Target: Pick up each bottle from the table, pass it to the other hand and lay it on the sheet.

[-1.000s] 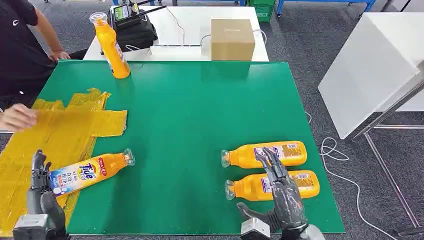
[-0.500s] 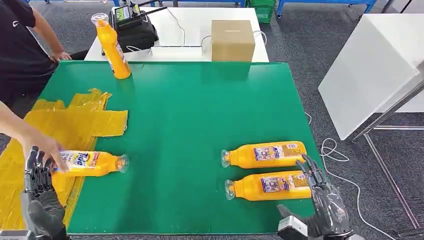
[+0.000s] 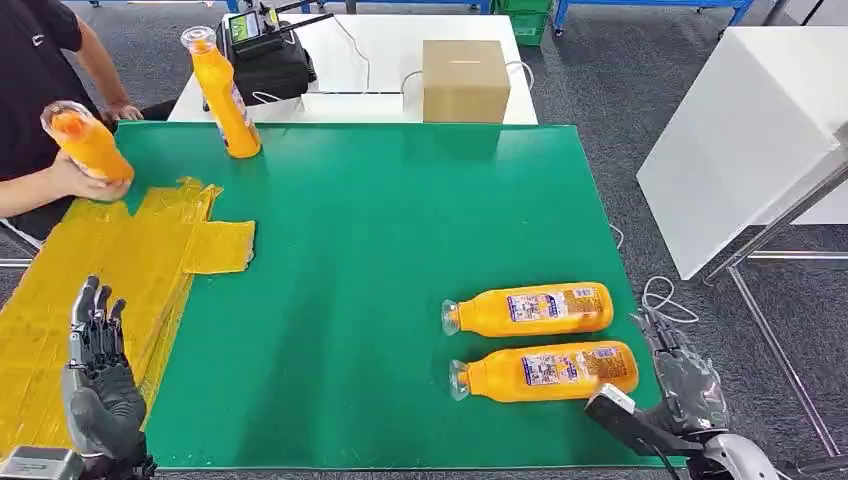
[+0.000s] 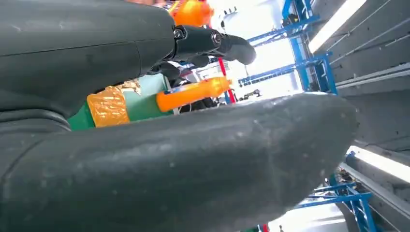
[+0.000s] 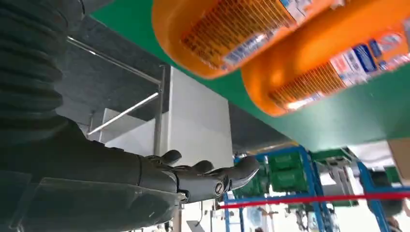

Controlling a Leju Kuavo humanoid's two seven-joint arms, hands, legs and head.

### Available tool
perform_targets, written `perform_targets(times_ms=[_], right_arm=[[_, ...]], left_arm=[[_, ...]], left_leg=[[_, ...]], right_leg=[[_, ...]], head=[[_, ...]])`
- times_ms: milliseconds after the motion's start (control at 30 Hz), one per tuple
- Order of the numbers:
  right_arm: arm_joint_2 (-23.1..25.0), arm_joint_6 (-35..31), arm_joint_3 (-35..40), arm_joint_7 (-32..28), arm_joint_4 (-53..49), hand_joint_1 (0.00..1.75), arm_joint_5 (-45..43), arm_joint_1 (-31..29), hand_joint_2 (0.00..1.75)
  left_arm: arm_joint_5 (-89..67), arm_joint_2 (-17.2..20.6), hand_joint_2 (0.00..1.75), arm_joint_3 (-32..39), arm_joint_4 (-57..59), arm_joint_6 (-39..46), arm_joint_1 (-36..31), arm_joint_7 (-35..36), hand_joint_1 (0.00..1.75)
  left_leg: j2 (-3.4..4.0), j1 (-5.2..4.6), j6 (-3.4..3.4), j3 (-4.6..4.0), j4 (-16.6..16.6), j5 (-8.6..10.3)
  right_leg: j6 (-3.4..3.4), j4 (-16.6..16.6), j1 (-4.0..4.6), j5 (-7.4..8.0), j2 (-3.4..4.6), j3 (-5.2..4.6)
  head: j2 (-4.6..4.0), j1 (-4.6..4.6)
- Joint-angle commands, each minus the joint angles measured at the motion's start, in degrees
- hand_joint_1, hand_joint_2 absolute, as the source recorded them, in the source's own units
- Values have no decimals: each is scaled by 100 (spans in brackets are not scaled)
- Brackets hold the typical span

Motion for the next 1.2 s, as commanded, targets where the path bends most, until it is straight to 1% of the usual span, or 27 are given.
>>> perform_targets(times_ms=[33, 67, 133, 167, 200, 300, 367, 433, 467, 533, 633, 667, 767, 800, 833, 867, 900, 933, 967, 1000, 1033, 1100, 1200], right_arm=[[219, 57, 465, 8, 1082, 0, 66, -555, 175], [222, 61, 507, 10, 1109, 0, 71, -581, 175], [246, 45, 701, 15, 1238, 0, 111, -692, 175], [247, 27, 740, 24, 1255, 0, 121, -706, 175], [268, 3, 771, 42, 1268, 0, 131, -717, 175], [263, -37, 931, 49, 1247, 0, 160, -736, 175], [279, -102, 1091, 91, 1193, 0, 200, -742, 175], [294, -112, 1116, 102, 1184, 0, 215, -743, 175], [294, -112, 1116, 102, 1184, 0, 215, -743, 175], [294, -112, 1116, 102, 1184, 0, 215, -743, 175], [296, -151, 1339, 160, 1140, 0, 298, -764, 175], [297, -165, 1418, 194, 1147, 0, 308, -783, 175], [183, -119, 1760, 393, 1372, 0, 241, -861, 175], [95, -19, 1891, 479, 1501, 0, 199, -897, 175], [-6, 32, 1978, 524, 1617, 52, 192, -906, 175], [-92, 219, 2072, 646, 1840, 161, 107, -941, 175], [-204, 290, 2212, 699, 2193, 171, 63, -1006, 175], [-223, 257, 2250, 671, 2326, 171, 9, -1032, 175], [-220, 339, 2314, 759, 2660, 175, -17, -1107, 175], [-213, 324, 2338, 748, 2783, 175, -24, -1130, 175], [-209, 286, 2341, 735, 2823, 175, -24, -1126, 175], [-142, 308, 2475, 817, 3225, 175, 11, -1273, 175], [-128, 290, 2481, 827, 3249, 175, 10, -1271, 175]], left_arm=[[42, 259, 0, -183, 450, 30, -198, 9, 0], [50, 263, 0, -180, 453, 31, -206, 10, 0], [69, 257, 0, -181, 464, 28, -218, 17, 0], [73, 254, 0, -179, 465, 28, -218, 19, 0], [73, 252, 0, -180, 467, 31, -218, 19, 0], [81, 237, 0, -174, 439, 37, -197, 25, 0], [94, 213, 0, -155, 405, 31, -170, 37, 0], [94, 210, 0, -154, 402, 31, -165, 37, 0], [94, 210, 0, -154, 402, 31, -165, 37, 0], [94, 210, 0, -154, 402, 31, -165, 37, 0], [100, 180, 0, -121, 382, 13, -142, 61, 0], [103, 166, 0, -108, 374, 2, -136, 67, 0], [130, 144, 0, -64, 393, -75, -161, 70, 0], [131, 148, 0, -65, 419, -80, -181, 66, 0], [132, 160, 0, -80, 455, -89, -209, 62, 0], [144, 182, 0, -111, 516, -108, -250, 53, 0], [149, 224, 0, -176, 632, -116, -335, 49, 0], [156, 238, 0, -201, 675, -113, -367, 49, 0], [161, 262, 0, -251, 763, -103, -438, 55, 0], [164, 270, 0, -272, 795, -101, -464, 55, 0], [166, 270, 0, -280, 813, -98, -478, 56, 0], [194, 302, 0, -350, 885, -81, -542, 54, 0], [196, 302, 0, -357, 898, -79, -558, 54, 0]], left_leg=[[9, 4, -14, 34, -16, -5], [8, 2, -10, 23, -12, -3], [19, 4, -19, 47, -19, -10], [11, 2, -13, 33, -14, -4], [14, 2, -17, 45, -18, -7], [8, 2, -11, 26, -11, -1], [12, 2, -20, 49, -17, -6], [9, 3, -10, 20, -7, -1], [13, 3, -15, 34, -11, -4], [5, 1, -9, 16, -7, 1], [11, 1, -14, 31, -10, -4], [8, 1, -10, 20, -7, -1], [14, 2, -16, 39, -12, -6], [9, 2, -11, 24, -8, -1], [10, 1, -15, 37, -12, -4], [3, 1, -10, 25, -10, 0], [5, 0, -15, 41, -16, -2], [-2, 2, -10, 31, -13, 1], [-6, 2, -14, 49, -20, 1], [-10, 2, -9, 40, -15, 3], [-12, 5, -8, 40, -16, 2], [-13, 7, -9, 48, -17, 3], [-6, 12, -8, 75, -13, 0]], right_leg=[[-4, -20, 4, 0, 4, 35], [-3, -15, 2, 1, 4, 29], [-5, -25, 4, -2, 12, 79], [-3, -17, 2, -2, 6, 86], [-4, -22, 2, -2, 8, 100], [-3, -12, 2, 0, 3, 79], [-6, -20, 2, -4, 4, 102], [-3, -9, 3, 1, 5, 72], [-4, -14, 3, -1, 7, 86], [-2, -7, 1, 0, 2, 70], [-4, -12, 2, -2, 6, 84], [-2, -8, 2, 0, 5, 73], [-4, -15, 2, -2, 8, 93], [-3, -10, 3, 0, 5, 78], [-4, -14, 2, -2, 4, 91], [-2, -12, 2, 0, -2, 81], [-3, -18, 0, -2, -2, 97], [-2, -17, 3, 0, -7, 81], [-1, -27, 2, -1, -12, 92], [-2, -21, 2, 0, -15, 45], [-4, -24, 5, 0, -16, 43], [-5, -25, 4, 0, -20, 49], [-6, -28, 6, -2, -18, 72]], head=[[0, 0], [0, -2], [0, -2], [0, 0], [0, 2], [0, 2], [0, 2], [0, 2], [0, 2], [0, 2], [0, 2], [0, 2], [0, 2], [0, 2], [0, 2], [0, 4], [0, 0], [0, 2], [0, 2], [0, 2], [0, 2], [0, 0], [0, 4]])
